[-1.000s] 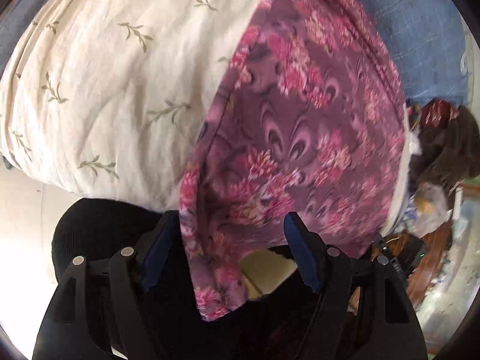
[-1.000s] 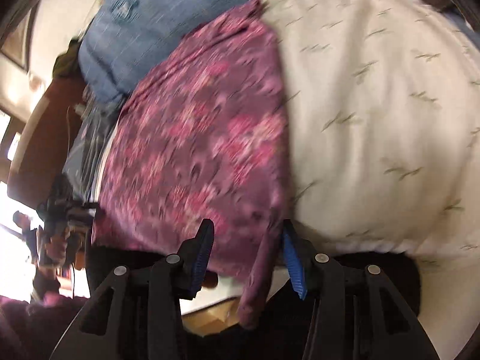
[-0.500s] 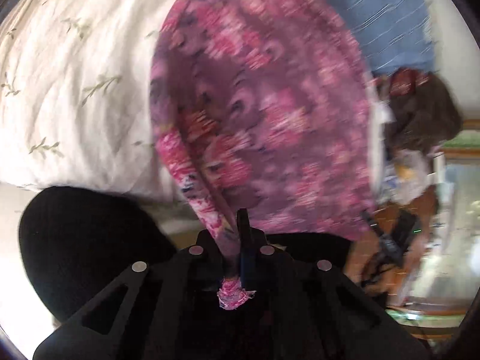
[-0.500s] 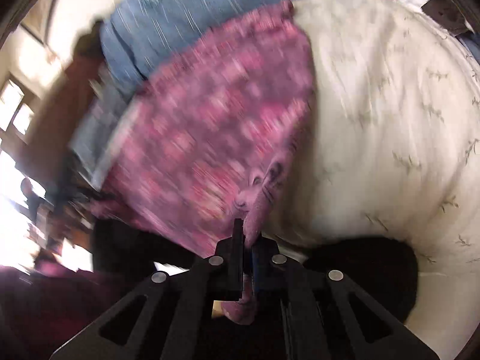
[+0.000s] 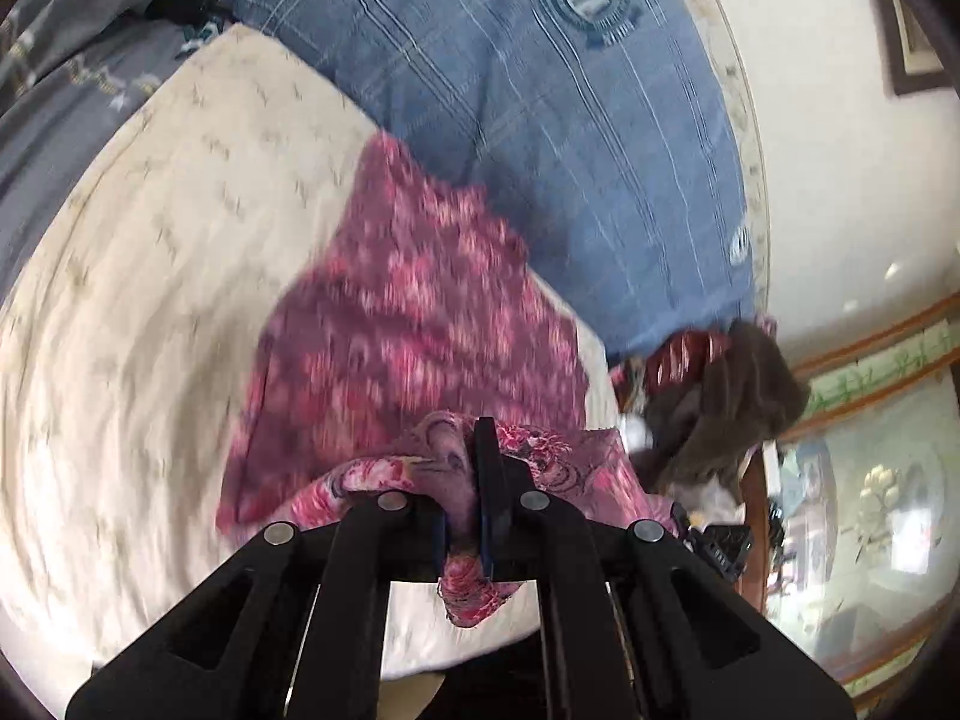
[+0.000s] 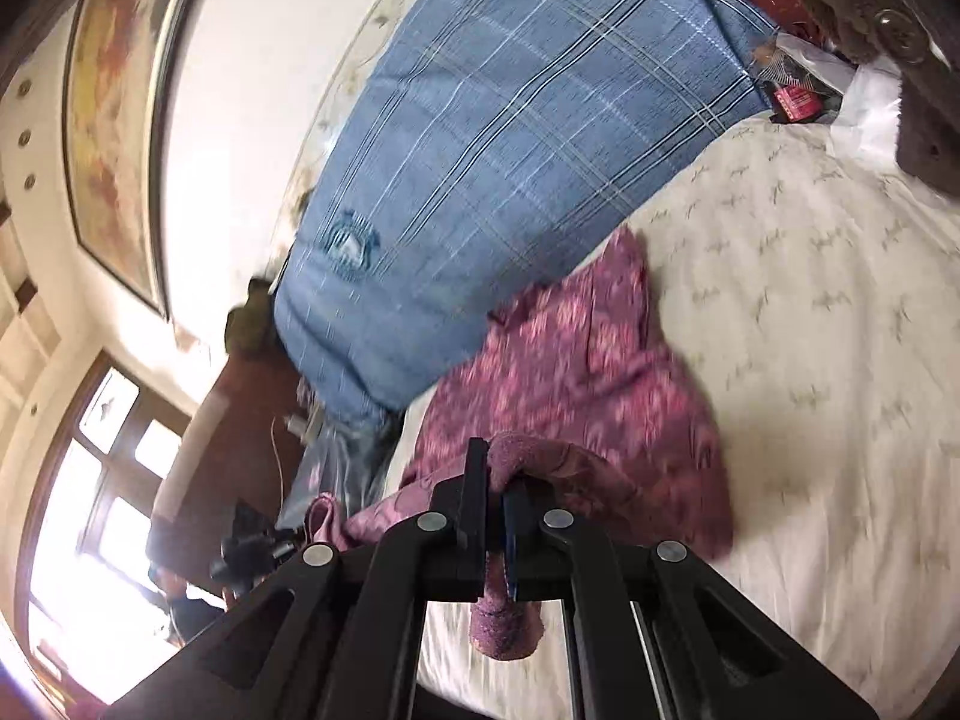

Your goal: Fold small clothes

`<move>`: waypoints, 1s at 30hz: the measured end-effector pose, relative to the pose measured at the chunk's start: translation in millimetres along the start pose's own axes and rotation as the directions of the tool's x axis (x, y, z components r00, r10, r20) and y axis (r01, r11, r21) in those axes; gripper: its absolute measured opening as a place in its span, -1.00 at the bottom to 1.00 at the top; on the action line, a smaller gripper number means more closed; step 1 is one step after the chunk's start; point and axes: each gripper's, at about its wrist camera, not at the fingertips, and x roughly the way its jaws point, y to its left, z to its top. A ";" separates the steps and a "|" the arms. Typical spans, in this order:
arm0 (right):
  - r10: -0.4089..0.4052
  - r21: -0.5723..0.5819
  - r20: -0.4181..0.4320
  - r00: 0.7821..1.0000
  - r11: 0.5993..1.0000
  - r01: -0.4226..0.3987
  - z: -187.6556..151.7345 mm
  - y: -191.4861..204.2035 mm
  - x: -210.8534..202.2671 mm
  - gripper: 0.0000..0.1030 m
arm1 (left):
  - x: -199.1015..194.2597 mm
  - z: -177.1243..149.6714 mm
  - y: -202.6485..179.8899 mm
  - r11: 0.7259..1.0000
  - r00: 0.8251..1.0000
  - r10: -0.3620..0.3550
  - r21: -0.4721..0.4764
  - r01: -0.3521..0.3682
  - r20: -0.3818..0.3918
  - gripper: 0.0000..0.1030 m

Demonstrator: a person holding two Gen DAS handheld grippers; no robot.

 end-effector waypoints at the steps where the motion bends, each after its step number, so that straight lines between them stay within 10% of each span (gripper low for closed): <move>1: -0.004 0.014 0.013 1.000 1.000 0.004 9.9 -3.7 5.4 -0.93 | 11.4 15.2 0.9 1.000 1.000 0.007 -0.019 -0.007 0.011 -0.90; 17: -0.168 0.256 -0.010 0.986 0.952 0.165 117.6 -88.7 169.6 -0.93 | 166.5 172.4 50.7 0.959 0.987 0.148 -0.237 -0.158 -0.060 -0.91; 23: 0.013 0.355 0.030 0.999 0.935 -0.023 137.6 -90.3 171.4 -0.80 | 167.9 191.1 51.8 0.957 0.998 0.053 -0.282 -0.062 -0.042 -0.86; 24: 0.010 0.369 0.079 0.997 0.929 -0.038 147.1 -91.8 168.1 -0.72 | 165.1 199.4 52.9 0.950 0.999 0.043 -0.310 -0.045 -0.014 -0.67; 26: -0.103 0.420 0.145 0.984 0.907 0.033 158.6 -102.4 158.0 -0.38 | 155.1 208.4 60.2 0.922 0.997 0.078 -0.382 -0.060 0.030 0.35; 30: -0.222 0.379 0.099 0.970 0.910 0.170 154.3 -108.2 141.3 -0.31 | 129.1 210.8 66.8 0.923 0.993 0.104 -0.377 -0.074 0.058 0.46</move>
